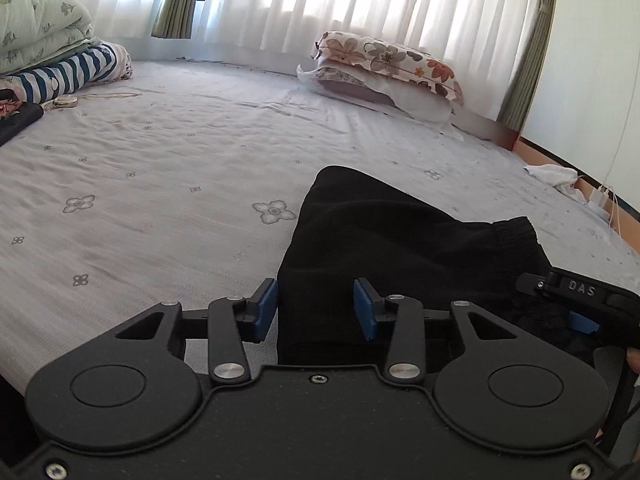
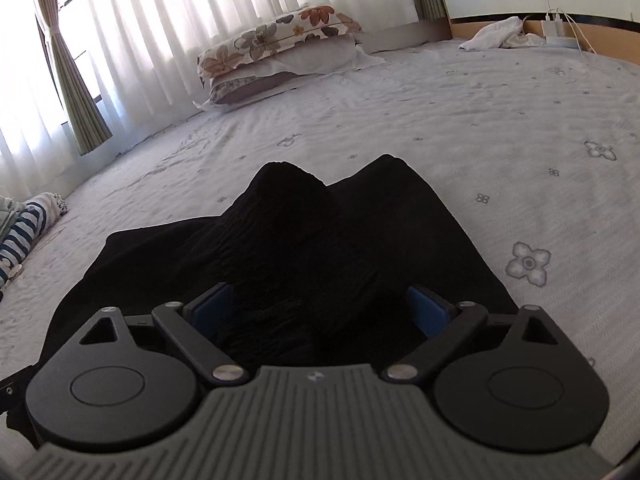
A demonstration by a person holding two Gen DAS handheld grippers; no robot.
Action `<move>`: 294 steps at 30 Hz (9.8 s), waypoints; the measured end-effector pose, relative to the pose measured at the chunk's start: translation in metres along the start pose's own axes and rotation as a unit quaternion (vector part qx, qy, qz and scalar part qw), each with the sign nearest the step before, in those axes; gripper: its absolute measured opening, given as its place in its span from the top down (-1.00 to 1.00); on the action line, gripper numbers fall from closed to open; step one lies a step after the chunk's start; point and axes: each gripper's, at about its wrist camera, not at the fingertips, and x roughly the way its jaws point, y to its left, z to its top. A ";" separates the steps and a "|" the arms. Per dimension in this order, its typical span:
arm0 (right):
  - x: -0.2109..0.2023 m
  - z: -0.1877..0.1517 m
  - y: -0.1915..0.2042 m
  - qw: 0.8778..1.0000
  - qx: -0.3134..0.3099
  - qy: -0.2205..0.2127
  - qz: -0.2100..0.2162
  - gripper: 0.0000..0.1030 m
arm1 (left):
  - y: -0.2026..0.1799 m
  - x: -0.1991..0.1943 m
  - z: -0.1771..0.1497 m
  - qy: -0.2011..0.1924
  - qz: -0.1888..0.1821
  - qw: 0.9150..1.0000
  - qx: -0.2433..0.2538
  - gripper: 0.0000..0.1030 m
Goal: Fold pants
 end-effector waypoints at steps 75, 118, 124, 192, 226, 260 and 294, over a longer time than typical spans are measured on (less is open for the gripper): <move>-0.073 -0.016 -0.039 0.998 0.016 -0.047 0.041 -0.34 | -0.012 -0.023 -0.010 -0.008 0.006 0.998 0.057 0.02; -0.015 0.000 -0.010 0.998 -0.065 0.008 0.015 -0.11 | -0.023 0.000 -0.025 0.011 -0.006 0.997 0.077 0.00; -0.045 -0.001 0.002 0.991 -0.105 -0.070 -0.050 0.59 | -0.030 -0.007 -0.020 0.008 -0.006 0.996 0.092 0.02; -0.111 -0.057 -0.007 0.988 -0.143 -0.017 -0.054 -0.75 | -0.058 -0.027 -0.047 0.105 0.013 0.984 0.146 -0.99; -0.092 -0.065 0.001 0.986 -0.162 0.017 -0.046 -1.00 | -0.059 -0.021 -0.051 0.101 0.024 0.986 0.127 -1.00; -0.091 -0.064 0.001 0.985 -0.162 0.018 -0.046 -1.00 | -0.061 -0.019 -0.052 0.104 0.027 0.985 0.135 -1.00; -0.091 -0.065 0.001 0.985 -0.163 0.017 -0.046 -1.00 | -0.061 -0.019 -0.052 0.104 0.027 0.985 0.134 -1.00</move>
